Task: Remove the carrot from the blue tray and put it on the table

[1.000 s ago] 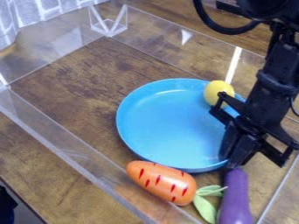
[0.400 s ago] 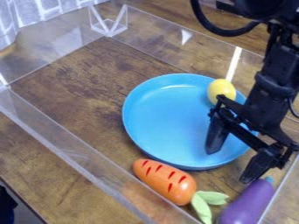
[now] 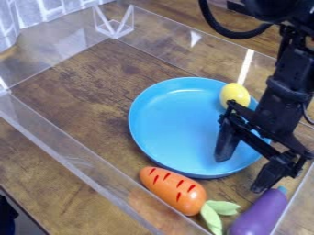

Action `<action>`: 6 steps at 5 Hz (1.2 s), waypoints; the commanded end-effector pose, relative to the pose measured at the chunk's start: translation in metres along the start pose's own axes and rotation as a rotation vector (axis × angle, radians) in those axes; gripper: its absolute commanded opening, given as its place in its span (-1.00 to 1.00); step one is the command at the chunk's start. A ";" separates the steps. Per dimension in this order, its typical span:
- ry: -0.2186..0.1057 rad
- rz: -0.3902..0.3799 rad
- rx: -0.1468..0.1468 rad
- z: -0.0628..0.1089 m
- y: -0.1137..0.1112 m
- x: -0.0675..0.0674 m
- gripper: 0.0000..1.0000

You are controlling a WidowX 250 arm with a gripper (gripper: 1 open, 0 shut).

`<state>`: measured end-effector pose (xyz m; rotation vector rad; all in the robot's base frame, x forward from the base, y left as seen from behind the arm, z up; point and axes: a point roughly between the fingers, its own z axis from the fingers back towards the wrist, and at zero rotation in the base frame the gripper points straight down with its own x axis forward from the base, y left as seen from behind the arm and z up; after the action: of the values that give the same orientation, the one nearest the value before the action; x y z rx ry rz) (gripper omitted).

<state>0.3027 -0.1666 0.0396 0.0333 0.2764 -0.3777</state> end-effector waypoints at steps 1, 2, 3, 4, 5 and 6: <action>-0.033 -0.050 -0.007 0.006 -0.015 0.001 1.00; -0.027 -0.065 -0.010 -0.001 -0.017 0.003 1.00; -0.021 -0.074 -0.014 -0.006 -0.019 0.005 -1.00; -0.018 -0.076 -0.013 -0.009 -0.019 0.005 -1.00; -0.018 -0.076 -0.014 -0.008 -0.018 0.004 -1.00; -0.015 -0.076 -0.014 -0.006 -0.017 0.001 -1.00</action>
<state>0.2988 -0.1745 0.0246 0.0140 0.2880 -0.4278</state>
